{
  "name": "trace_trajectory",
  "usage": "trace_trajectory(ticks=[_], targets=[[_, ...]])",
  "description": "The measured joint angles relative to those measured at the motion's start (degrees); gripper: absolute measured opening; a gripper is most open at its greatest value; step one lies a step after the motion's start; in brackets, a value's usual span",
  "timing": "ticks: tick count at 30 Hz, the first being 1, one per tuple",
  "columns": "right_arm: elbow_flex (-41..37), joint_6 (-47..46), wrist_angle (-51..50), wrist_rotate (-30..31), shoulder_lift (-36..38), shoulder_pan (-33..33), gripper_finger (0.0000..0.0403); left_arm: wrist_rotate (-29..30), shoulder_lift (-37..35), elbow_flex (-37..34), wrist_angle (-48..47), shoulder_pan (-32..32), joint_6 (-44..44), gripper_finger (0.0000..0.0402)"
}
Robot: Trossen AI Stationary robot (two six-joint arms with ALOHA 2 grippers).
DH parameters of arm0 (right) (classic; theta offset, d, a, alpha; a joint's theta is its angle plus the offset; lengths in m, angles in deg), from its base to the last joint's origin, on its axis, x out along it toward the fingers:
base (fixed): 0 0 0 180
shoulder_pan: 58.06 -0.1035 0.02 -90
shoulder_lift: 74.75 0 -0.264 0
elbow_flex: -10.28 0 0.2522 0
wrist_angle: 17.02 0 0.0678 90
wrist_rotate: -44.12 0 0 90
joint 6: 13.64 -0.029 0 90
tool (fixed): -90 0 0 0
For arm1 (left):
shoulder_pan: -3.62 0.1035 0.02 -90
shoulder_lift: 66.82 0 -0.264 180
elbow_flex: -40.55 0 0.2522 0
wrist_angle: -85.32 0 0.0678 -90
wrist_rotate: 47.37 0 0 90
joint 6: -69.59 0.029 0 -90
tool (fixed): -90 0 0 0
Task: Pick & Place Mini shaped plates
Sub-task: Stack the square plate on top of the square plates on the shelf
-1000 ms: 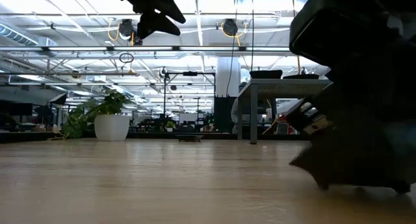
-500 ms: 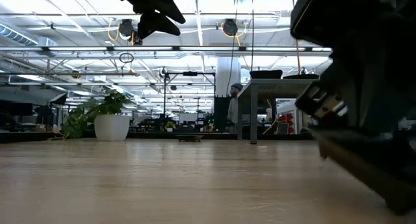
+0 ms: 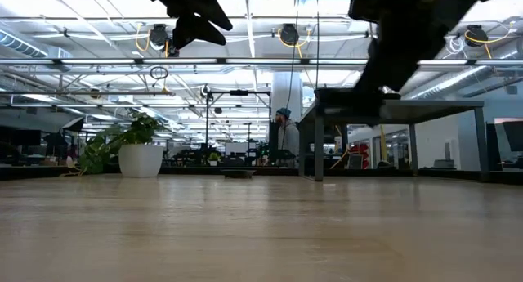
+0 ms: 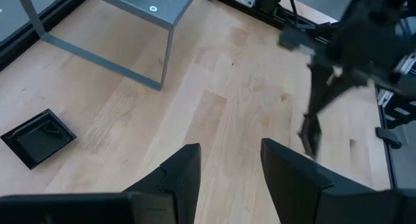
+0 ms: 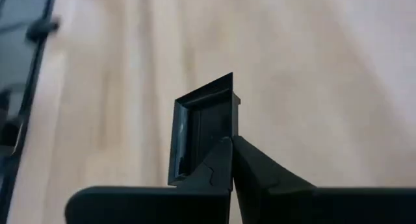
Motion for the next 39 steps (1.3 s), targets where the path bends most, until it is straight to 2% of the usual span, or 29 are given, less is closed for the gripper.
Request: trace_trajectory(ticks=[6, 10, 18, 23, 28, 34, 39], targets=[[0.0, 2.6, -1.4, 0.9, 7.4, 7.9, 0.0000, 0.0, 0.0, 0.0, 0.2, 0.0, -1.8, 0.0163], [0.0, 4.6, -6.0, 0.8, 12.2, 14.8, 0.0000, 0.0, 0.0, 0.0, 0.5, 0.0, -2.6, 0.0163], [0.0, 11.4, -14.5, 0.7, 21.8, 32.3, 0.0000, 0.2, 0.0, 0.0, 1.0, 0.0, -6.5, 0.0163], [0.0, 16.4, -16.2, 0.7, 28.5, 43.9, 0.0000, 4.4, 0.0, 0.0, 1.0, 0.0, -10.0, 0.0163], [0.0, 17.0, -18.8, 0.6, 33.7, 55.0, 0.0000, 9.1, 0.0, 0.0, 2.6, 0.0, -13.6, 0.0163], [0.0, 16.4, -18.2, -8.7, 37.3, 63.0, 0.0000, 10.6, 0.0, 0.0, 7.6, 0.0, -15.7, 0.0163], [0.0, 15.9, -19.4, -2.7, 37.7, 67.6, 0.0000, 10.6, 0.0, 0.0, 12.6, 0.0, -15.6, 0.0163]])
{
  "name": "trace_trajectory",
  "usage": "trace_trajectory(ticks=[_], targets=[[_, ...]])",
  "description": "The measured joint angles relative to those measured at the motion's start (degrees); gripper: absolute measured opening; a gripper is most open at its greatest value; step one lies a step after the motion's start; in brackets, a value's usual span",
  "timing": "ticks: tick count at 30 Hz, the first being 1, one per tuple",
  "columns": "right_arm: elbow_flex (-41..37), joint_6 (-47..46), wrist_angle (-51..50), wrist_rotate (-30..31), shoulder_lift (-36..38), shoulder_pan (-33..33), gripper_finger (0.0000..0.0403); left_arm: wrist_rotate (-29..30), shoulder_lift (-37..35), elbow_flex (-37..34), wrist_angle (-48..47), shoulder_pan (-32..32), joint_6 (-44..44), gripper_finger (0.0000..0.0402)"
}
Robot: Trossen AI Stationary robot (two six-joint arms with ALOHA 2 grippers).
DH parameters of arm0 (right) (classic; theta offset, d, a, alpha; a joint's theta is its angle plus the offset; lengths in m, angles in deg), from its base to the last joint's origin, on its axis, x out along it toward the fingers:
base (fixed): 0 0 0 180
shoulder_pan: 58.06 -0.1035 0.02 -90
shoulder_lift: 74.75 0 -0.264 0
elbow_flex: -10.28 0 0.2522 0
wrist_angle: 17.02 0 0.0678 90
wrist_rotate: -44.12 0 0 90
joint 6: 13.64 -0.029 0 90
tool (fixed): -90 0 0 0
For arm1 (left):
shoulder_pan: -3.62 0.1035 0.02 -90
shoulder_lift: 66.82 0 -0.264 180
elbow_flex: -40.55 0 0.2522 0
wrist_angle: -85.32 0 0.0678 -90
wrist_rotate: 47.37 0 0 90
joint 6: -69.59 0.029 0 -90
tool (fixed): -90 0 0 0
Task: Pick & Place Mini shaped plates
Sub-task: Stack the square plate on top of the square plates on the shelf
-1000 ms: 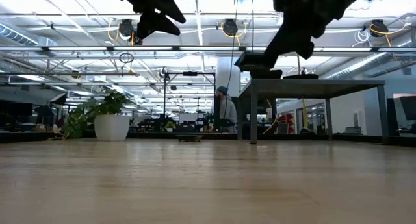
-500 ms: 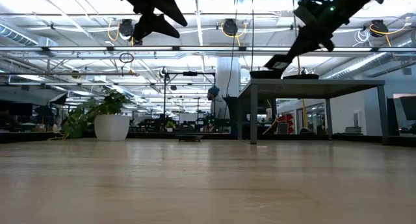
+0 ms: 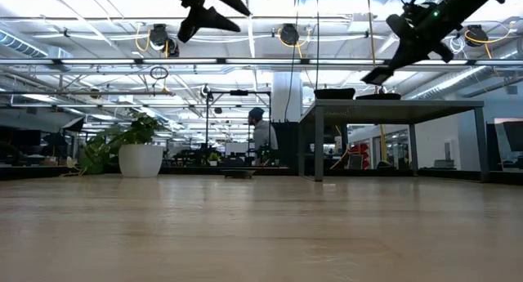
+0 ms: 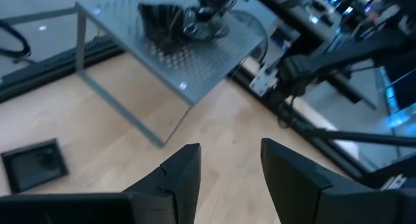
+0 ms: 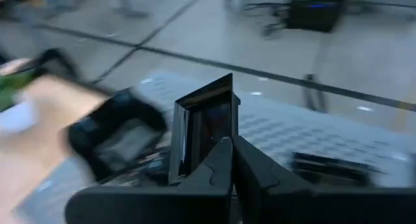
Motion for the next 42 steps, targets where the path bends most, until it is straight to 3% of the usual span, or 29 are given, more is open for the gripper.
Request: trace_trajectory(ticks=[8, 21, 27, 32, 36, 42], targets=[[0.0, -1.4, -1.6, 0.0, -0.1, 7.4, 0.0000, 0.1, 0.0, 0.0, 2.9, 0.0, 0.0, 0.0163], [0.1, -12.6, -7.7, -5.4, 2.1, 7.0, 0.0000, 0.1, 0.0, 0.0, 2.9, 0.0, 0.7, 0.0163], [0.1, -11.9, -15.1, 1.8, 7.1, 6.7, 0.0000, 0.1, 0.0, 0.0, 2.9, 0.0, 4.0, 0.0163], [0.2, -11.1, -11.8, 5.6, 10.4, 6.7, 0.0000, 3.3, 0.0, 0.0, 2.9, 0.0, 6.6, 0.0163], [0.2, -10.0, -13.2, 9.4, 9.2, 6.7, 0.0000, 7.2, 0.0, 0.0, 2.9, 0.1, 7.9, 0.0163], [0.2, -8.5, -12.1, 9.5, 4.2, 6.7, 0.0000, 7.9, 0.0, 0.0, 2.9, 0.1, 7.8, 0.0163]])
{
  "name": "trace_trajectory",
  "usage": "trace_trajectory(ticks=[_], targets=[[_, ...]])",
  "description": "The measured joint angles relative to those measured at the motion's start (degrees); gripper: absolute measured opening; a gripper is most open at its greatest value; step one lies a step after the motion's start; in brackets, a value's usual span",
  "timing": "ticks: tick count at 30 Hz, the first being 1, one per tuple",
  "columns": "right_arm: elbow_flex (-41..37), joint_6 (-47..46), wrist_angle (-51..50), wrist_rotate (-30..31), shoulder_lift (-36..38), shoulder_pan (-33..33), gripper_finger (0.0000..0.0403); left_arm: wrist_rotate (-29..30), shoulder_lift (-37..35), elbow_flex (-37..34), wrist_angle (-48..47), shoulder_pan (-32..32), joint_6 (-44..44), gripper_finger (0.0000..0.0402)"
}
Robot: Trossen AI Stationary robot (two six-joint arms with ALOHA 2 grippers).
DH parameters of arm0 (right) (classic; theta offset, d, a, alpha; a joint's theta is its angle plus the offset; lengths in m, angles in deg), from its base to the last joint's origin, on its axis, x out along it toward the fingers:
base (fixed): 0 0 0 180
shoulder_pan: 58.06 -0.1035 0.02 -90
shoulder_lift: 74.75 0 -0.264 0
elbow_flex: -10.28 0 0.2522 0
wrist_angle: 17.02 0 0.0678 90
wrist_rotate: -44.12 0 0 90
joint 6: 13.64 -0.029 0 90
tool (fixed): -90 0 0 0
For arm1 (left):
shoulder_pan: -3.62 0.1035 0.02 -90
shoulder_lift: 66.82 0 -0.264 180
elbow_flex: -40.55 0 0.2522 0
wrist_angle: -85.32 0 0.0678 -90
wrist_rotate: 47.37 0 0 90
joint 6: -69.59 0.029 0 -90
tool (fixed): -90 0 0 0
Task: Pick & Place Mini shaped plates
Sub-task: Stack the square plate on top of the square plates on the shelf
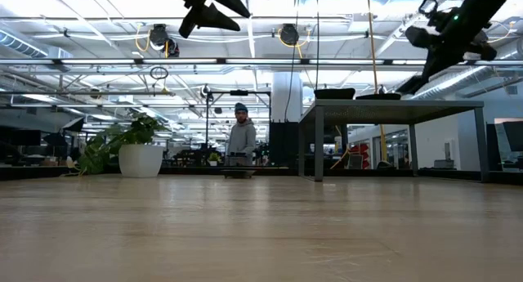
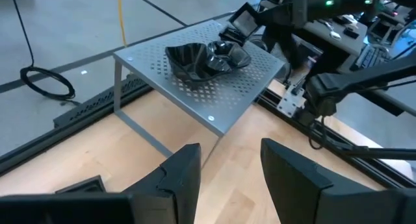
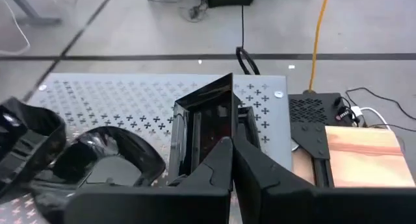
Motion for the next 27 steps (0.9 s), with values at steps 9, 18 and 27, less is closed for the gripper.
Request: trace_trajectory(ticks=[9, 18, 27], targets=[[0.0, 2.0, 1.6, 6.1, -5.4, 0.0, 0.0000, 0.0, 0.0, 0.0, 0.0, 0.0, -0.3, 0.0163], [0.0, 4.2, 3.5, 5.6, -5.7, 0.0, 0.0000, 0.0, 0.0, 0.0, 0.0, 0.0, 0.0, 0.0163], [0.0, 5.7, 2.7, 1.5, -5.9, 0.0, 0.0000, 0.0, 0.0, 0.0, 0.0, 0.0, -0.3, 0.0163]])
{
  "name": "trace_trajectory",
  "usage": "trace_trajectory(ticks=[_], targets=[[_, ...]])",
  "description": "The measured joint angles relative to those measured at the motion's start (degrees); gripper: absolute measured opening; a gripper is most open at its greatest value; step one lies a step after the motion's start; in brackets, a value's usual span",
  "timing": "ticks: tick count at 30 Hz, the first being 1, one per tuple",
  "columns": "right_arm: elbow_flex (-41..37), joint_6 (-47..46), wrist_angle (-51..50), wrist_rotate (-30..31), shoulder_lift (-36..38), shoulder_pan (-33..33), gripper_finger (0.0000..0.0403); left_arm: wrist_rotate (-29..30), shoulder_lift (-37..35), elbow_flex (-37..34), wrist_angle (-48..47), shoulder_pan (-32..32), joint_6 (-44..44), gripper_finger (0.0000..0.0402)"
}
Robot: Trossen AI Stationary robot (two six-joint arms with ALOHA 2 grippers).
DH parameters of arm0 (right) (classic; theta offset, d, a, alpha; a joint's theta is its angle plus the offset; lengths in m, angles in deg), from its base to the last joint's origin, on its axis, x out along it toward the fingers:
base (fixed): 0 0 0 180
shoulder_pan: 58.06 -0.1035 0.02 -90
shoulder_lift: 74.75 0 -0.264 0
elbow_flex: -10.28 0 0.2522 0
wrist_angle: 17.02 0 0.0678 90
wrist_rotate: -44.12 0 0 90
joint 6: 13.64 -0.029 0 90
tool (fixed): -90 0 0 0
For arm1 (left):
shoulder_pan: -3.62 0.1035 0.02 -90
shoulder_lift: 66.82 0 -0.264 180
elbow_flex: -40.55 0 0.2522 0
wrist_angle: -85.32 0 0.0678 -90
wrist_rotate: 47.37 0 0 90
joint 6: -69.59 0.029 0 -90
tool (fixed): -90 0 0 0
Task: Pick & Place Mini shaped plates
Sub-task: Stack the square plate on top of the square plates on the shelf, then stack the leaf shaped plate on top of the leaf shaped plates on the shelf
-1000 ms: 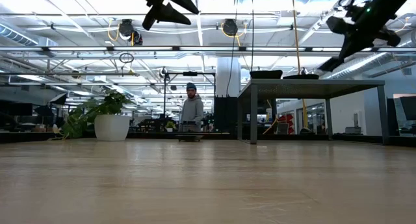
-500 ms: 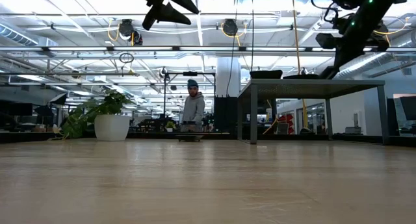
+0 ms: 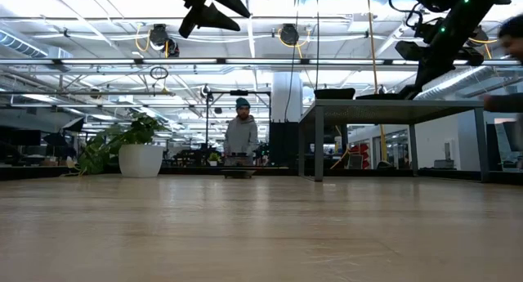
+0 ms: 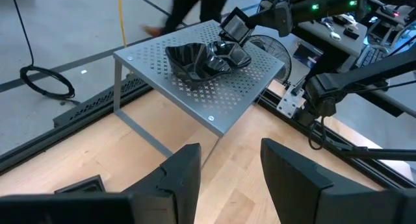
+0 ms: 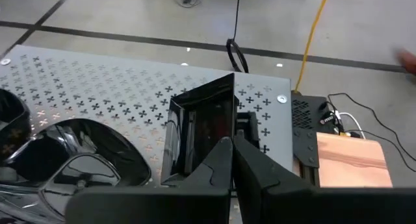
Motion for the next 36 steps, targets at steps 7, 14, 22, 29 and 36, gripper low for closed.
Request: trace_trajectory(ticks=[7, 14, 22, 29, 36], targets=[[0.0, 0.1, -0.1, -0.2, 0.0, 0.0, 0.0000, 0.0, 0.0, 0.0, 0.0, 0.0, -1.3, 0.0163], [0.0, 0.8, 0.1, -0.2, 0.0, 0.0, 0.0036, -0.5, 0.0, 0.0, 0.0, 0.0, -3.0, 0.0163], [0.0, 9.2, 5.7, 0.0, 1.3, 0.0, 0.0122, -0.5, 0.0, 0.0, 0.0, -0.1, -4.1, 0.0163], [0.0, 12.8, 13.2, -6.0, 4.4, -1.1, 0.0144, -0.5, 0.0, 0.0, 0.0, -0.1, -4.1, 0.0163], [0.0, 12.3, 21.6, -21.7, 4.4, -5.3, 0.0132, -0.6, 0.6, 0.0, -8.6, -0.1, -4.1, 0.0163]])
